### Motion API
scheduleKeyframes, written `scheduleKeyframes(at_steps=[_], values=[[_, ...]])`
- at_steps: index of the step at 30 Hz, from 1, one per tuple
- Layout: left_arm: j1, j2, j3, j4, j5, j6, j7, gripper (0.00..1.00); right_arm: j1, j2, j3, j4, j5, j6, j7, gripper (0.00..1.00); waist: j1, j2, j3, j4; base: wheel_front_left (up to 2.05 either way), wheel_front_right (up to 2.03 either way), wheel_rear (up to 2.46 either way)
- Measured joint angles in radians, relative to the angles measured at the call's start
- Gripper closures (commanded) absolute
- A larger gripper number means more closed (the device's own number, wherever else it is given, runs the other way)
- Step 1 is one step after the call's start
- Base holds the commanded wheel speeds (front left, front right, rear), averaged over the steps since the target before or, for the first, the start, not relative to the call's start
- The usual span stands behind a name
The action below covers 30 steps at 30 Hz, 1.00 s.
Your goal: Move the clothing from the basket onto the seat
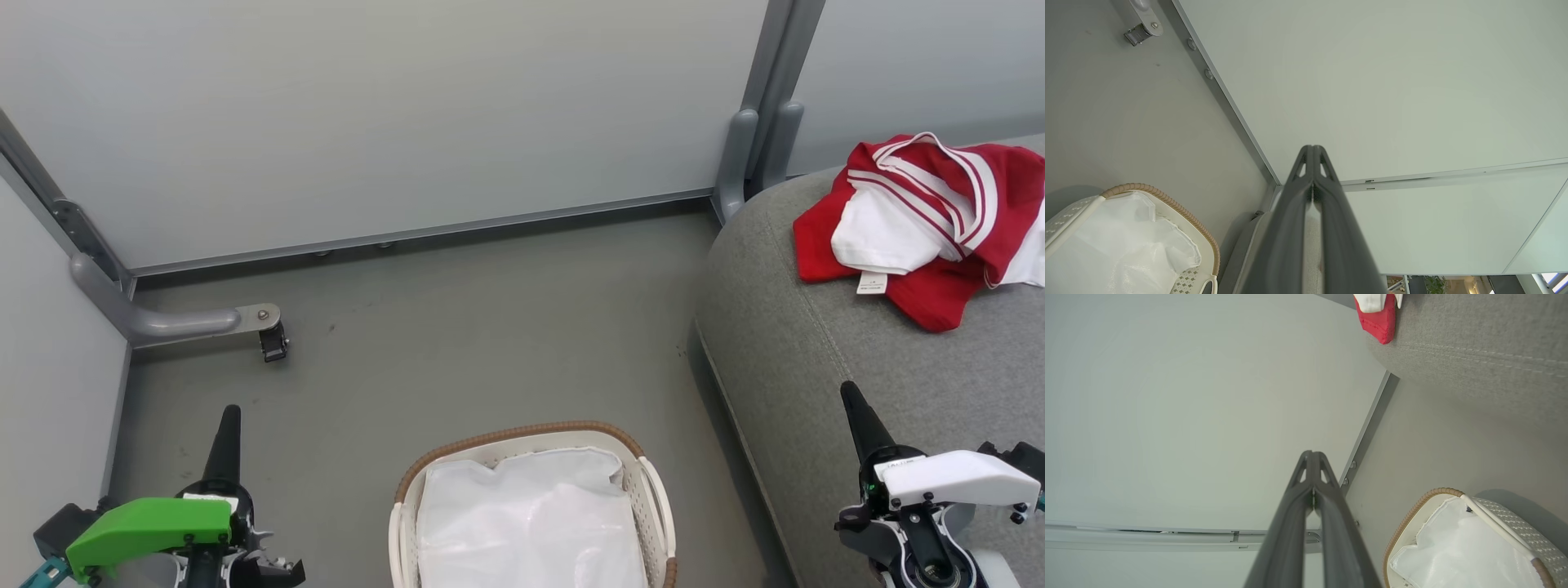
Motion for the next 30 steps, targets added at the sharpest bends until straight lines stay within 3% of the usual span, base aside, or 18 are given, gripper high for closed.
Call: scheduleKeyframes(at_steps=[30], values=[[-0.026, 0.0, 0.031, -0.012, -0.191, -0.018, 0.054, 1.0, -0.002, -0.002, -0.025, -0.021, 0.224, 0.0, 0.055, 1.0, 0.0, 0.0, -0.002, -0.011, 0.0, 0.0, 0.0]])
